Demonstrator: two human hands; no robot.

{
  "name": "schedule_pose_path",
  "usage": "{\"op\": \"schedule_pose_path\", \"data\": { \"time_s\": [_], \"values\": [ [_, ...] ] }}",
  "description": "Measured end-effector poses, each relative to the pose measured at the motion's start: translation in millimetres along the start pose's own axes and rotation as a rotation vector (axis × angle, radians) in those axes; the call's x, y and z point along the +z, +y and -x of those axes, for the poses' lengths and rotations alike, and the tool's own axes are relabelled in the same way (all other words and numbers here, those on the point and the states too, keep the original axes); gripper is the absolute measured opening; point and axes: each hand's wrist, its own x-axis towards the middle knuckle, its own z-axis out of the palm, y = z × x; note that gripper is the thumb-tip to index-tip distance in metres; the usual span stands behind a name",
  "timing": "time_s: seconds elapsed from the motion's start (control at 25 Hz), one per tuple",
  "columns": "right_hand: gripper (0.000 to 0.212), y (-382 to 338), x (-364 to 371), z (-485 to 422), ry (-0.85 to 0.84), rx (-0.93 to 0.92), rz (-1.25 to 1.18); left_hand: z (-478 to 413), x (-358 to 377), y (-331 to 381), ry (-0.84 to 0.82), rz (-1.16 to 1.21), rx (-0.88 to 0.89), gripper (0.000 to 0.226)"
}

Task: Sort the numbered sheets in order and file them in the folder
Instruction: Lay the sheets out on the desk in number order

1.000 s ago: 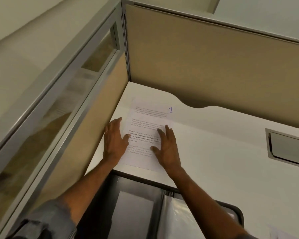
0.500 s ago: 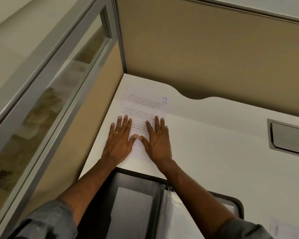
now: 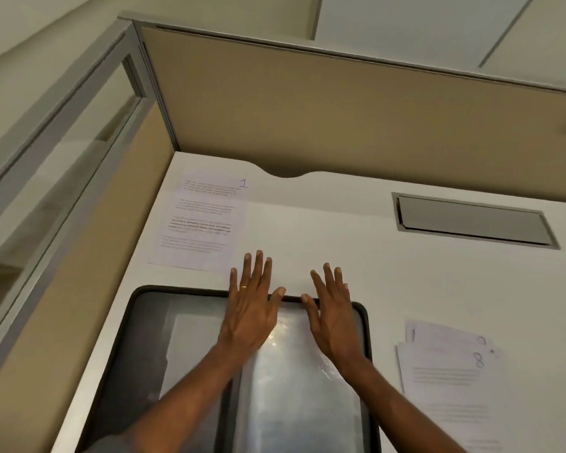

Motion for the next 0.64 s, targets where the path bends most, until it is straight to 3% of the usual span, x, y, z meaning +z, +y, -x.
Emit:
{"op": "schedule_pose_path", "data": {
  "time_s": [0.16,0.36,0.52,0.64],
  "values": [
    [0.065,95.9,-48.1,115.5,0.001,0.166,0.027,80.1,49.1,101.1,-0.064,0.075,0.113,0.066],
    [0.081,216.6,-95.9,243.1,-0.081,0.373,0.154,180.9,125.1,214.0,-0.267,0.018,0.191,0.075],
    [0.081,272.7,-125.6,290.5,-0.114,0.428,0.22,207.6,167.2,265.9,-0.349,-0.058,0.215,0.083],
    [0.068,287.7,-138.6,295.1,-0.101,0.55,0.094,207.9,174.6,283.1,-0.482,-0.138,0.205,0.091]
  ]
}}
